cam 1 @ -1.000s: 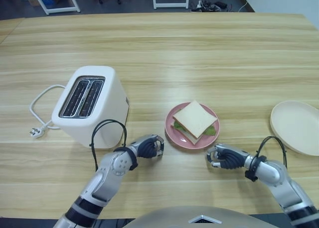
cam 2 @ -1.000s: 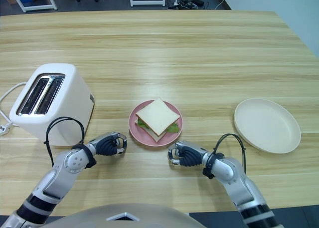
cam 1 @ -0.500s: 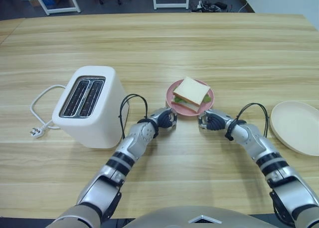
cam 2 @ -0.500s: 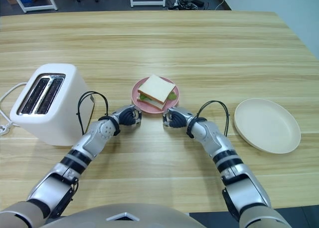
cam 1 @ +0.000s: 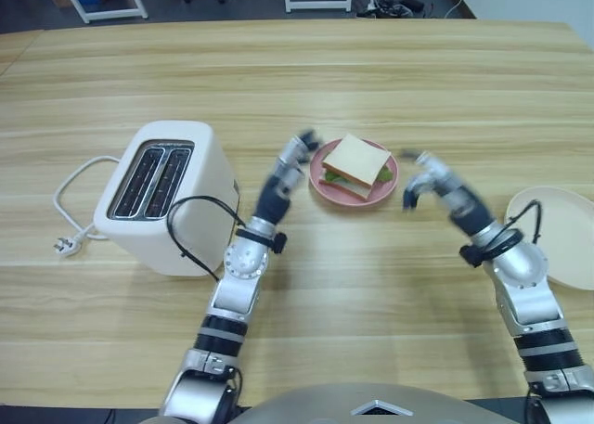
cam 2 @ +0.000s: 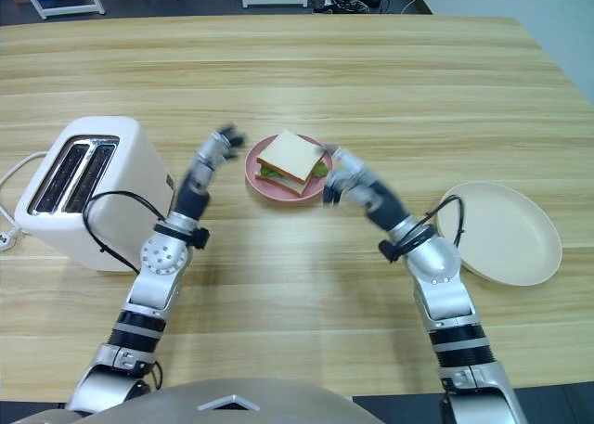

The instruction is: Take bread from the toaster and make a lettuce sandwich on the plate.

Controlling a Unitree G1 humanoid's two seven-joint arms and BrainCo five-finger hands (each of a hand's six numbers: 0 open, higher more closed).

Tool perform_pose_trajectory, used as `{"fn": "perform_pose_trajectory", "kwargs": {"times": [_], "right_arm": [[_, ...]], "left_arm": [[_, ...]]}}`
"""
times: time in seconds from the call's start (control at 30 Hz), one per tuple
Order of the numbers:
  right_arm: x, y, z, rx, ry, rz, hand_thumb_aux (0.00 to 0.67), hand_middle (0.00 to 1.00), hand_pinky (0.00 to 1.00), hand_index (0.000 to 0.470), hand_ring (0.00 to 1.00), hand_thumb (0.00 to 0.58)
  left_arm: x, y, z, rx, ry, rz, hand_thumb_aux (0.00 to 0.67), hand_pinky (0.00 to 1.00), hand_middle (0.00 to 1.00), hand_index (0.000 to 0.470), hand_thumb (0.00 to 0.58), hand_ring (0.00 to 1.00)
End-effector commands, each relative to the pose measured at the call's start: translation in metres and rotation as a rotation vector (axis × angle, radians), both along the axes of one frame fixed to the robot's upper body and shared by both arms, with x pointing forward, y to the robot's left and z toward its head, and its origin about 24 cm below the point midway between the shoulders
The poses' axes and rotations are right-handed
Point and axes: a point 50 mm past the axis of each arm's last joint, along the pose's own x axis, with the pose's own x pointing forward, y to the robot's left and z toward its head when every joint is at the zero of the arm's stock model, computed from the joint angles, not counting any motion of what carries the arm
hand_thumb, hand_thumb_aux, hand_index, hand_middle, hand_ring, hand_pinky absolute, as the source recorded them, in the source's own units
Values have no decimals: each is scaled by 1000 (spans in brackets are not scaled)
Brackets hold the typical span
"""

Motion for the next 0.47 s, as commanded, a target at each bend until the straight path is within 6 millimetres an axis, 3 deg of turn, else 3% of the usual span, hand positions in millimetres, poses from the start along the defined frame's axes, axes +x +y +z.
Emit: {"fn": "perform_pose_trajectory", "kwargs": {"times": [0.03, 0.13, 0.23, 0.47], "right_arm": [[16, 11, -52, 94, 190, -374, 0, 0, 0, 0, 0, 0], [22, 20, -83, -24, 243, -466, 0, 0, 0, 0, 0, 0], [24, 24, -98, -46, 262, -497, 0, 0, 0, 0, 0, 0], [38, 28, -88, -24, 212, -490, 0, 0, 0, 0, 0, 0]], "left_arm": [[20, 23, -41, -215, 231, 191, 0, 0, 0, 0, 0, 0], [21, 26, -58, -164, 273, 239, 0, 0, 0, 0, 0, 0], [21, 23, -66, -111, 277, 243, 0, 0, 0, 0, 0, 0], [23, 21, -65, -32, 218, 245, 0, 0, 0, 0, 0, 0]]}}
